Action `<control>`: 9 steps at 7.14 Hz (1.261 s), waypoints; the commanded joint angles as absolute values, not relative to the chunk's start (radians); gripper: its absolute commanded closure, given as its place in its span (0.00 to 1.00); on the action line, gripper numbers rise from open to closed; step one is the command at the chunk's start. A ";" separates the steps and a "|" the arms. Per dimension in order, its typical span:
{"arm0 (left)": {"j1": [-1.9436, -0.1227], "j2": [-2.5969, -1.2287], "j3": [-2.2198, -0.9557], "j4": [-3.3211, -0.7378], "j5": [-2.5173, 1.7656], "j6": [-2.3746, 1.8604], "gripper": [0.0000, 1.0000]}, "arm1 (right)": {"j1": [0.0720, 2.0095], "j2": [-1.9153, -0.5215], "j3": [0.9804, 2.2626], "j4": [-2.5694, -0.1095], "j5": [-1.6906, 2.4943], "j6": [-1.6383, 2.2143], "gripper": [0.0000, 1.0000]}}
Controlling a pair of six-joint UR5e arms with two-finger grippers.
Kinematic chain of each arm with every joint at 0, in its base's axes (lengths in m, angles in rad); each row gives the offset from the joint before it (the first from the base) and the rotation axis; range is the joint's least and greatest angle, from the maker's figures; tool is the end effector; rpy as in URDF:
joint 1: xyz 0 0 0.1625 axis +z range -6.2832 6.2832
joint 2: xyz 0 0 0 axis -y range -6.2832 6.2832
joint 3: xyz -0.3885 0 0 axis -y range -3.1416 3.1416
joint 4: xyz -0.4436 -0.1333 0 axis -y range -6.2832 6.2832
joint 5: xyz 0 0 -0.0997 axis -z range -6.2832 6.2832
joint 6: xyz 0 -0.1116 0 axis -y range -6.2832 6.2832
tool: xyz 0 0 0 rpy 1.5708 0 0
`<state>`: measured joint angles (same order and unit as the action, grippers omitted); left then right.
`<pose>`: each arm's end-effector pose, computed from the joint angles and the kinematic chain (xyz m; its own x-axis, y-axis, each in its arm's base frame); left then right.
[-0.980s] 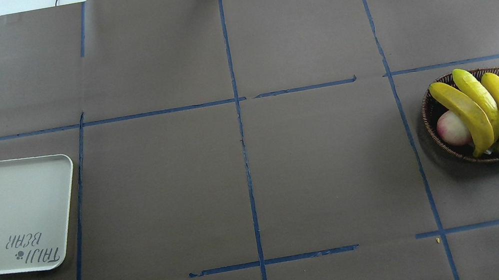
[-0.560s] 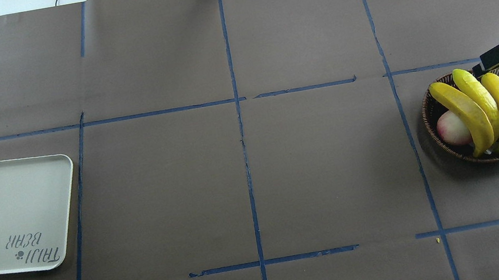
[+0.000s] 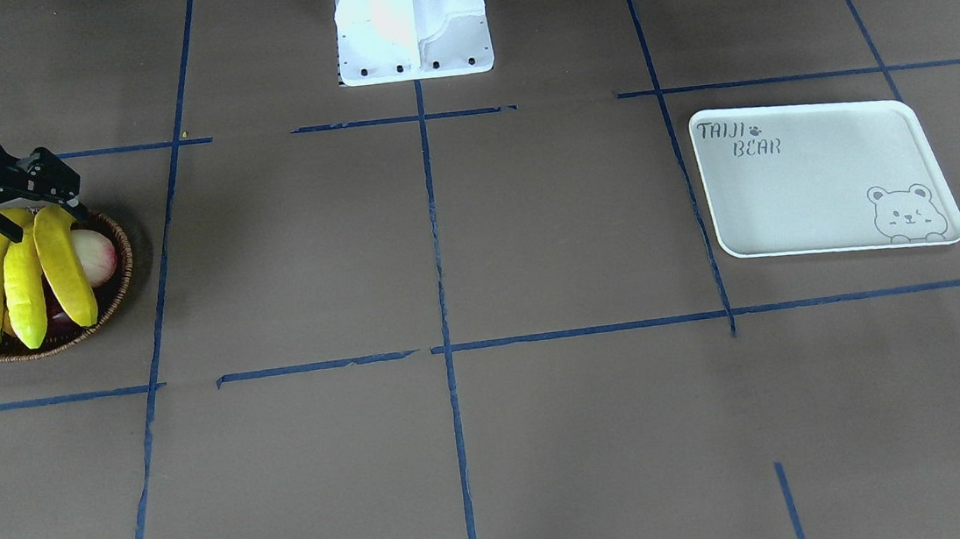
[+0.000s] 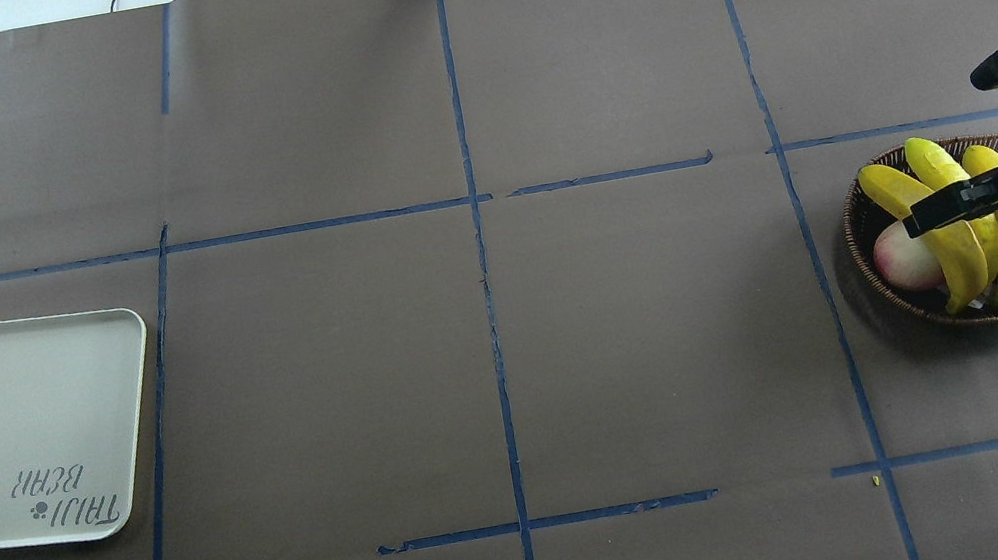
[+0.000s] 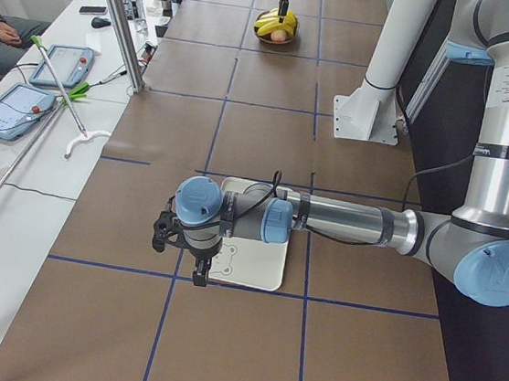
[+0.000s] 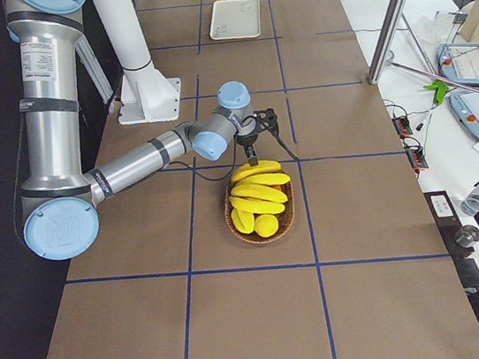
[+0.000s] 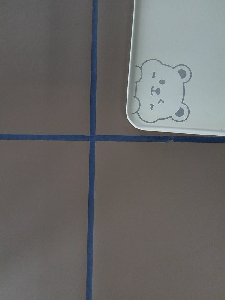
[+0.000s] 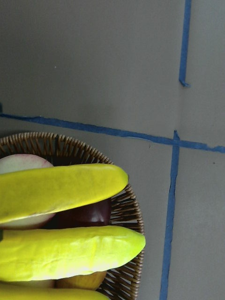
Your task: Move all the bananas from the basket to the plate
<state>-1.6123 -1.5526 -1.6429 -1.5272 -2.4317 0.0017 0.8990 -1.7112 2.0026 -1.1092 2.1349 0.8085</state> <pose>-0.0709 -0.5339 0.5987 0.6516 -0.0175 -0.7584 0.0404 0.9991 0.0116 -0.2584 -0.4433 0.4204 0.6281 -0.1478 0.7640 -0.0002 0.9818 0.1901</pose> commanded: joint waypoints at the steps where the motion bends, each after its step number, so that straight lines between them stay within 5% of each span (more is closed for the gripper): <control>1: -1.612 -1.552 -1.637 -1.528 -2.433 0.002 0.00 | 0.887 -1.727 1.997 -1.117 2.121 0.756 0.15; 4: -1.612 -1.554 -1.635 -1.526 -2.433 0.002 0.00 | 0.874 -1.730 1.980 -1.118 2.120 0.742 0.16; 6: -1.612 -1.552 -1.635 -1.528 -2.433 0.002 0.00 | 0.871 -1.729 1.980 -1.118 2.120 0.742 0.30; 9: -1.612 -1.555 -1.629 -1.528 -2.433 0.002 0.00 | 0.871 -1.732 1.979 -1.118 2.120 0.741 0.32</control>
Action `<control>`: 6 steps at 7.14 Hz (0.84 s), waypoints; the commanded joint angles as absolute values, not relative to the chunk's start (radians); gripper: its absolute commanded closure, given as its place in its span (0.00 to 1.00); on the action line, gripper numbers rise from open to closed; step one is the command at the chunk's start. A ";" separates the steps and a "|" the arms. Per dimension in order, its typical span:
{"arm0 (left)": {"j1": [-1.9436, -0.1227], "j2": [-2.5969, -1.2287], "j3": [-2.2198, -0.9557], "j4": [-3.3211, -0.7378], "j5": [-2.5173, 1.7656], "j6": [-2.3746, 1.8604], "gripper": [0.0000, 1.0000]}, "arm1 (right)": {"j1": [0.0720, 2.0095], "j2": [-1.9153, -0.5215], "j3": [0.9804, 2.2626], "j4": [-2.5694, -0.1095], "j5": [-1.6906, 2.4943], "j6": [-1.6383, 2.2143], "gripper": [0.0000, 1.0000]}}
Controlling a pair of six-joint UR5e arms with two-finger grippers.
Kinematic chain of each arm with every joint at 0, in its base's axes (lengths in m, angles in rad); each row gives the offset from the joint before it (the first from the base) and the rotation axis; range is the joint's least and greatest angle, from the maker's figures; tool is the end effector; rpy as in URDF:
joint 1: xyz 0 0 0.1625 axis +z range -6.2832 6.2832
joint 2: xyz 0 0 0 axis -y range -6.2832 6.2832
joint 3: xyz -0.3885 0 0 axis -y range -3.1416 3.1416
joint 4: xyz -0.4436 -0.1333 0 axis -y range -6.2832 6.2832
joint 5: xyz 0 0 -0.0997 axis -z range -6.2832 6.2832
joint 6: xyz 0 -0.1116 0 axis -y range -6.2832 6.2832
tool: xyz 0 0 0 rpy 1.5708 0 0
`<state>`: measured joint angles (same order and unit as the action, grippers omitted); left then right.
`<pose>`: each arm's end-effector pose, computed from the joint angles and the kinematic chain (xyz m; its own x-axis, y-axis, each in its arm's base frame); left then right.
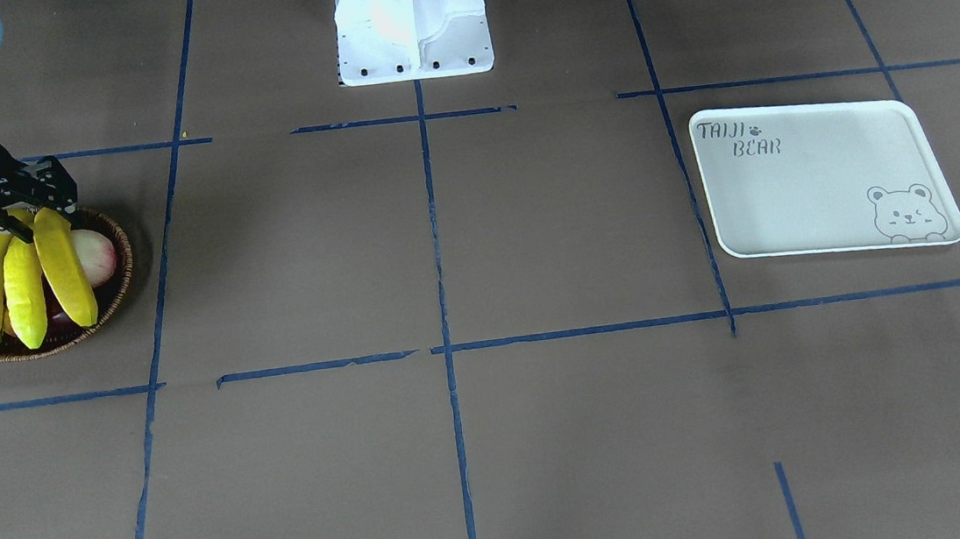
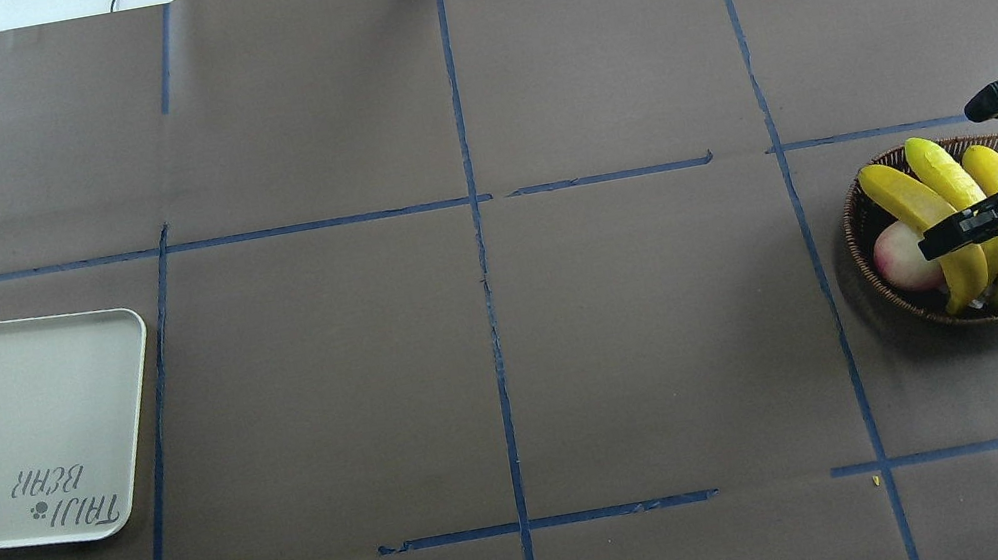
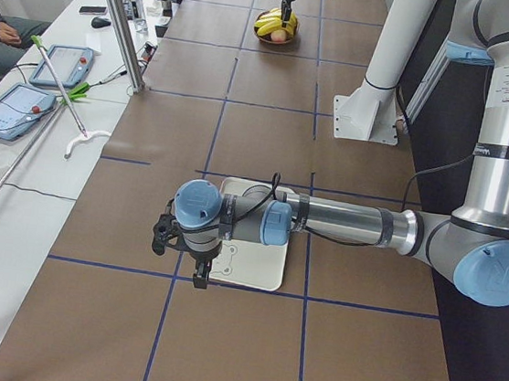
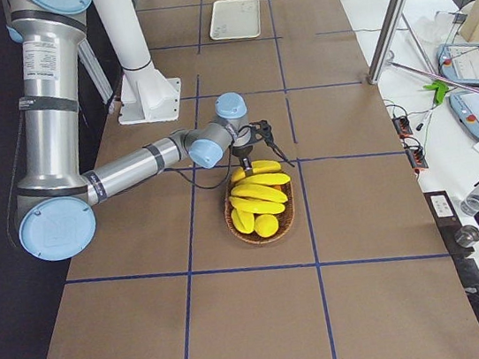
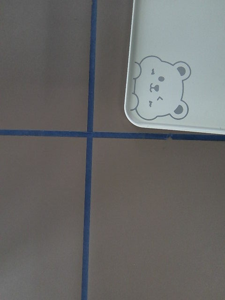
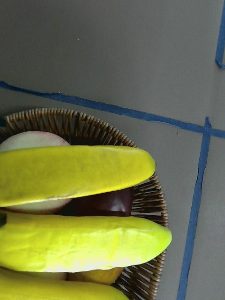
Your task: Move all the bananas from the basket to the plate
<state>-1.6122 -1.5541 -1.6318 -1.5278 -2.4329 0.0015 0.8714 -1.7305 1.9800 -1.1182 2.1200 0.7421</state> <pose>-0.0707 -0.5340 0.6038 0.6504 -0.0244 -0.7592 0.0404 0.9992 0.0025 -0.2681 -0.4353 0.4448 0.6533 -0.2000 0.7302 0.0678 0.9761 0.2067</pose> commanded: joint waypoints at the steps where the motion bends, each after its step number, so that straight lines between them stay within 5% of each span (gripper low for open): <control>1: -1.612 -1.555 -1.629 -1.538 -2.433 -0.009 0.00 | 0.873 -1.733 1.979 -1.118 2.120 0.742 0.32; 4: -1.612 -1.557 -1.629 -1.545 -2.433 -0.009 0.00 | 0.873 -1.736 1.974 -1.118 2.120 0.741 0.38; 6: -1.612 -1.557 -1.629 -1.545 -2.433 -0.009 0.00 | 0.873 -1.735 1.973 -1.120 2.120 0.742 0.63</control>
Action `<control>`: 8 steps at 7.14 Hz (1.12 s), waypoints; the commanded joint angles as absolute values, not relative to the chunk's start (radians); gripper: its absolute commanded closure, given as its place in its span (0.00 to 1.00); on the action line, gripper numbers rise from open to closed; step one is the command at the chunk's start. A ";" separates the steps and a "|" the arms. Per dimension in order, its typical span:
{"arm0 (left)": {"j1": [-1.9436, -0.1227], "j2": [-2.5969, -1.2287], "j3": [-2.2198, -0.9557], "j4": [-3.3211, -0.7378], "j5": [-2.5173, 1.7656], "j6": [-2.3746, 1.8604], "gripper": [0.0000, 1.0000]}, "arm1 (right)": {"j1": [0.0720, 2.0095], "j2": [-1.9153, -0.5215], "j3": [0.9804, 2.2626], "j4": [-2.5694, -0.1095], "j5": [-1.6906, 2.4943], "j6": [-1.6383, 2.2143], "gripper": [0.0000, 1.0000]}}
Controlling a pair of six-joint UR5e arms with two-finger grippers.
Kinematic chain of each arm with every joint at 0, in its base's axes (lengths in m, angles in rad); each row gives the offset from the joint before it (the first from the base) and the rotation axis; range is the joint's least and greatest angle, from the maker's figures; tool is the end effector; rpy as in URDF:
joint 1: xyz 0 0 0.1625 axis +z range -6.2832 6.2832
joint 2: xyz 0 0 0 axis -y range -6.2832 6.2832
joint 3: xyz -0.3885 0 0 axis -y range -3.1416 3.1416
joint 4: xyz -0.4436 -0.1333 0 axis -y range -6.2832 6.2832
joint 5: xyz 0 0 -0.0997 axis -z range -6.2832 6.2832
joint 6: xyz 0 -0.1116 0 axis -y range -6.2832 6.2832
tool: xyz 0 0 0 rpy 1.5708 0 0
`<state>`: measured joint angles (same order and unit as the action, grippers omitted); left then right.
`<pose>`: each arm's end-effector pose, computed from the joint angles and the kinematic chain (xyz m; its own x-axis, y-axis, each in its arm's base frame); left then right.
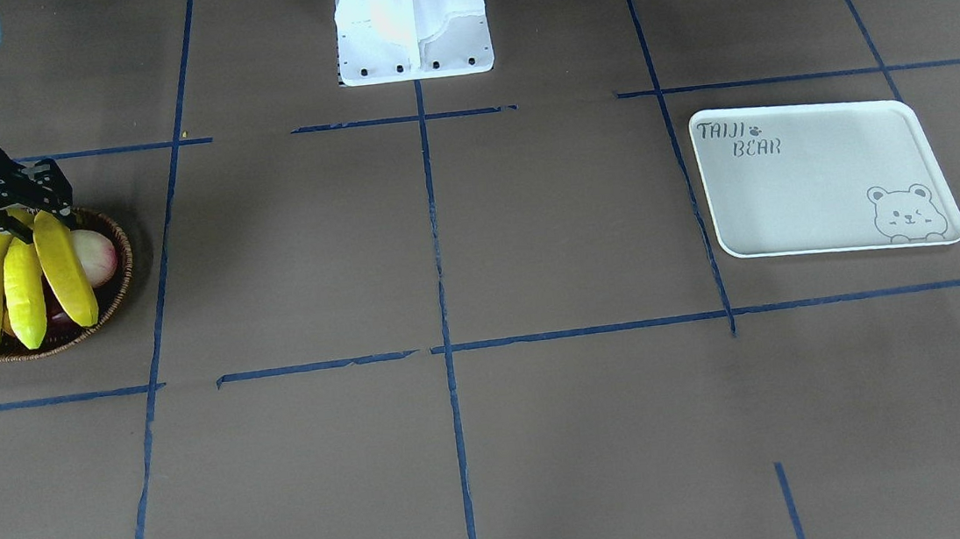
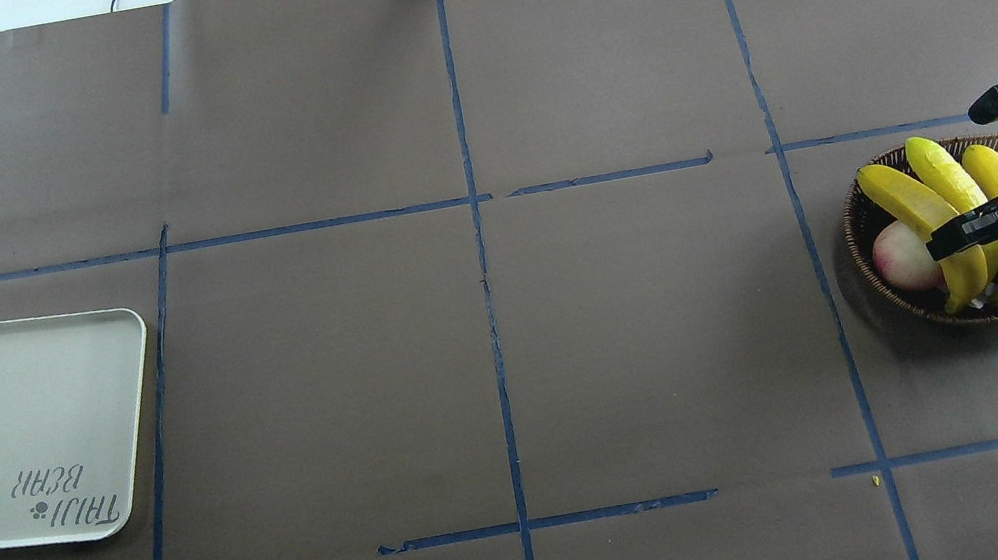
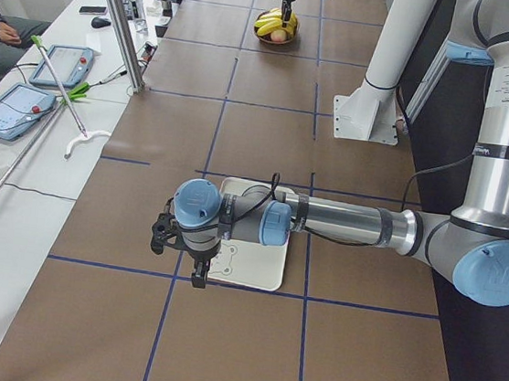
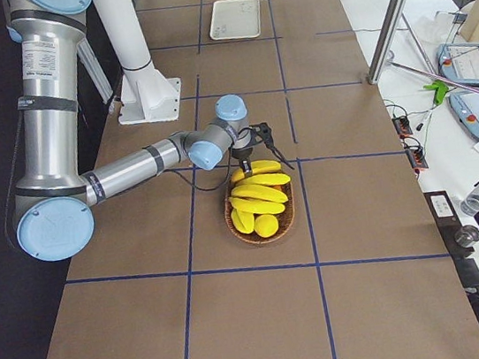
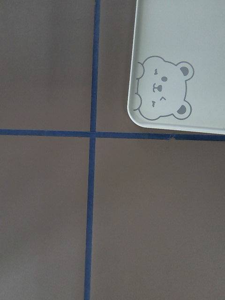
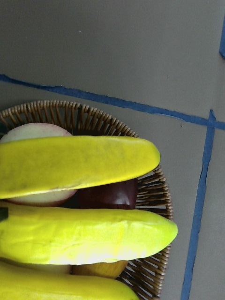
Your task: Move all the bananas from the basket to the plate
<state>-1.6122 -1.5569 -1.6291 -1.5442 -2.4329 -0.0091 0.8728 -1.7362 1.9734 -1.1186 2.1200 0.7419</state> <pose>-0.0708 -0.5363 0.6021 0.6504 -0.0225 -0.7592 0.0473 0.9988 0.0109 -0.2669 -0.4349 0.4515 0.6595 -0.1922 0.7267 0.0682 0.9781 0.1967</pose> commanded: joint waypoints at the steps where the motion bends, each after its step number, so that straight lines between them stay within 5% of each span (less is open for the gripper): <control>1: -1.612 -1.557 -1.629 -1.545 -2.433 -0.009 0.00 | 0.874 -1.735 1.973 -1.120 2.120 0.744 0.80; 2: -1.612 -1.557 -1.629 -1.545 -2.433 -0.009 0.00 | 0.877 -1.736 1.980 -1.117 2.120 0.742 0.97; 3: -1.612 -1.559 -1.629 -1.545 -2.433 -0.009 0.00 | 0.891 -1.741 2.005 -1.117 2.123 0.744 1.00; 6: -1.612 -1.560 -1.646 -1.546 -2.433 -0.009 0.00 | 1.015 -1.732 2.109 -1.117 2.241 0.756 1.00; 8: -1.589 -1.625 -1.655 -1.548 -2.440 -0.129 0.00 | 1.019 -1.561 2.065 -1.106 2.269 1.007 1.00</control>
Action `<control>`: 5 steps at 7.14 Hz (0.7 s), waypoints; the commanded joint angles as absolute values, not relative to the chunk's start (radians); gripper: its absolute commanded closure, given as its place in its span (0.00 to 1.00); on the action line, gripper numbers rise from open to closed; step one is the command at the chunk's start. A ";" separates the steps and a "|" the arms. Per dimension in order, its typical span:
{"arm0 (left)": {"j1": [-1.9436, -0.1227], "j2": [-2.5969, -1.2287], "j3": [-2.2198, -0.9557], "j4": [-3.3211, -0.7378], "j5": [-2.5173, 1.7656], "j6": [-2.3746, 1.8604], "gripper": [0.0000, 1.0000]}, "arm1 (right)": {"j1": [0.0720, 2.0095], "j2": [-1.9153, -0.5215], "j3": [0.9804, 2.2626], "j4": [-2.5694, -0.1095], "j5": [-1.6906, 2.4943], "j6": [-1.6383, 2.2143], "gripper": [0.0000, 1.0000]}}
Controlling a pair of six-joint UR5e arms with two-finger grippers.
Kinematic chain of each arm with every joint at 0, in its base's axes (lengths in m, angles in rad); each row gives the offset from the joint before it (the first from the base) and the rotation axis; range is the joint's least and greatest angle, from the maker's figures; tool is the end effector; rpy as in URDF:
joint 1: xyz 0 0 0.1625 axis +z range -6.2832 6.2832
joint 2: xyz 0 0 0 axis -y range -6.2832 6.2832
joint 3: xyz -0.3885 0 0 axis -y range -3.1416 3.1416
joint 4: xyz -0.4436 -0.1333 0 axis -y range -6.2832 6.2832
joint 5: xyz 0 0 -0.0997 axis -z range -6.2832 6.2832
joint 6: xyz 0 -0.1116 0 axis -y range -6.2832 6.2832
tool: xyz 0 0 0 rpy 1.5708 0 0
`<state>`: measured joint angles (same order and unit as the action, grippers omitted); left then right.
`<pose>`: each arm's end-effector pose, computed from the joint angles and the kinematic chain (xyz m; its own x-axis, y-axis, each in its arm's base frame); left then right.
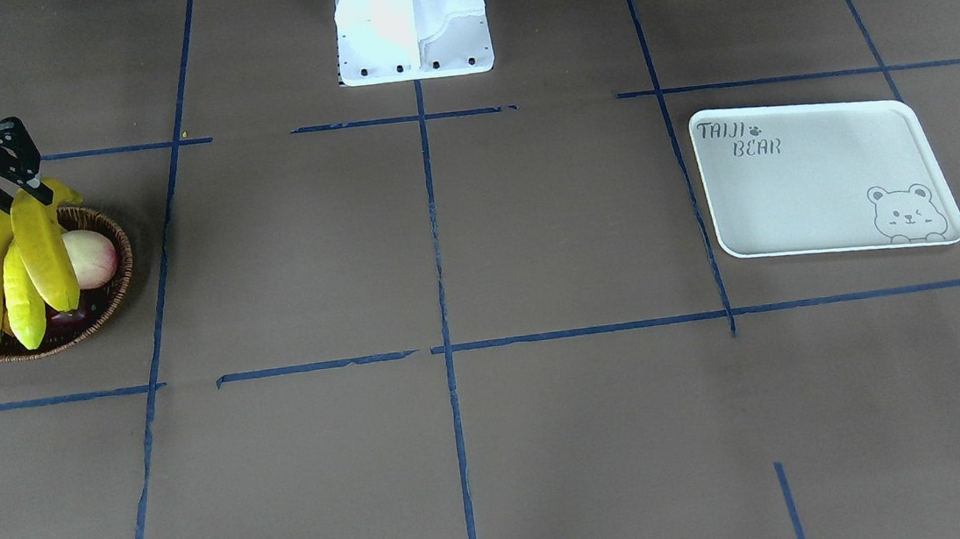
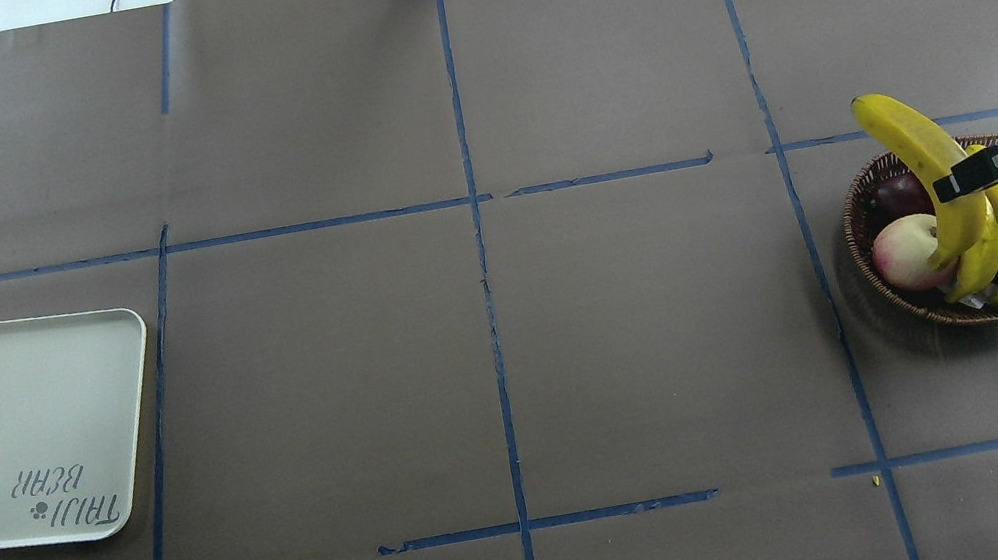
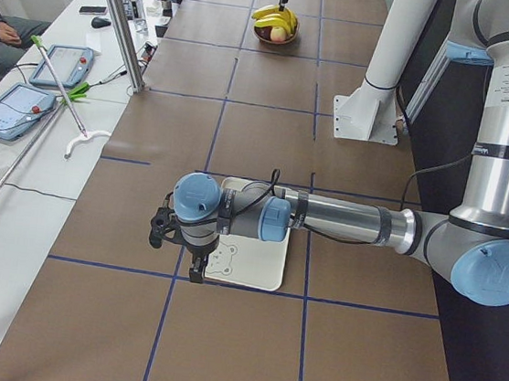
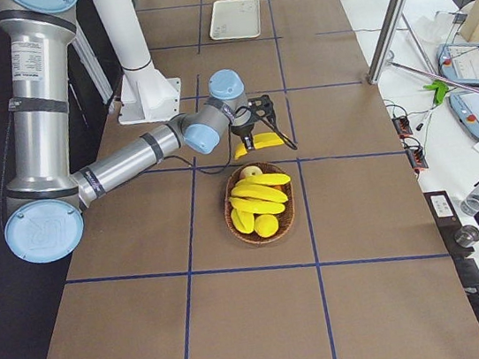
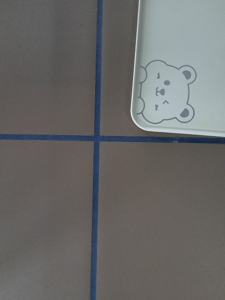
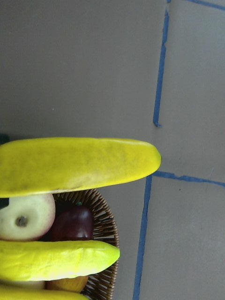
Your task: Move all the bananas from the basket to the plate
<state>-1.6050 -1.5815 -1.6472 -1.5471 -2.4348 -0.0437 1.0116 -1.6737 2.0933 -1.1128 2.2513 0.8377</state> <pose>-0.0672 -0.5482 0.5784 0.6486 -0.0176 -0.7610 0.0625 0.9976 0.0302 -0.2095 -0.4536 0.3470 0.5210 -0.1479 0.8406 -0.0720 0.9737 0.2160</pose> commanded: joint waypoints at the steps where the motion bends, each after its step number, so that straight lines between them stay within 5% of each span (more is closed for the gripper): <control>1: -1.501 -1.653 -1.667 -1.615 -2.530 -0.314 0.00 | 0.956 -1.425 2.027 -1.101 2.260 1.210 1.00; 5: -1.174 -1.811 -1.566 -2.306 -2.531 -1.176 0.00 | 0.573 -1.218 2.010 -1.018 1.785 1.520 0.99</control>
